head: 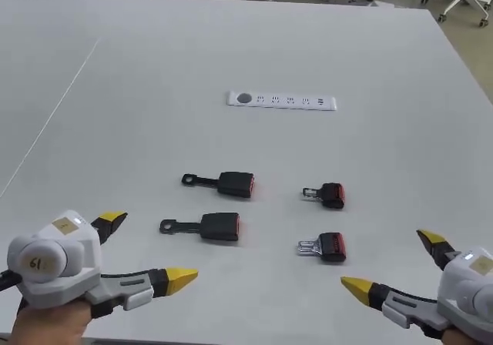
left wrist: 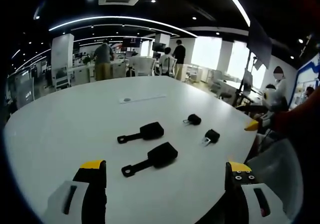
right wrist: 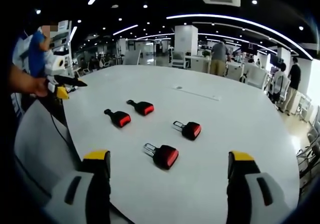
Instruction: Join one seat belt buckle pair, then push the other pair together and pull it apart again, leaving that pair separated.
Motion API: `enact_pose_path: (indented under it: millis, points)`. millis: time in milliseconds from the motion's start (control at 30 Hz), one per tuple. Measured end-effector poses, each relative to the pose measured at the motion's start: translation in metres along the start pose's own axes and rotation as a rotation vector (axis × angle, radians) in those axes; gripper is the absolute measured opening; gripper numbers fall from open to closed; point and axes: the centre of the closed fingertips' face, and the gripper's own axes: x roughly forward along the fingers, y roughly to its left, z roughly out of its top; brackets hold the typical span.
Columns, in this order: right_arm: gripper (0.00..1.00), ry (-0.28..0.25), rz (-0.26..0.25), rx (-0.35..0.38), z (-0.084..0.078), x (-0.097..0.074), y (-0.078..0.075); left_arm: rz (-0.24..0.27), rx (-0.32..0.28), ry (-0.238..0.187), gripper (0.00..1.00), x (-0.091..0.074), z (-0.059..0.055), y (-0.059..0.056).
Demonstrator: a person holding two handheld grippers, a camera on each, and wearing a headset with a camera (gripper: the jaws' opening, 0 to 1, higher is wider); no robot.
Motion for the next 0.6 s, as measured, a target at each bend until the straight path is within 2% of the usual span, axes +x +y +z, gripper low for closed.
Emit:
enact_pose_path:
  millis: [433, 600]
  points:
    - [0.98, 0.020, 0.032, -0.019, 0.000, 0.008, -0.002, -0.020, 0.008, 0.016, 1.00, 0.003, 0.007, -0.013]
    - [0.98, 0.046, 0.065, -0.030, -0.005, 0.014, 0.001, -0.034, 0.031, 0.036, 1.00, 0.007, 0.006, -0.016]
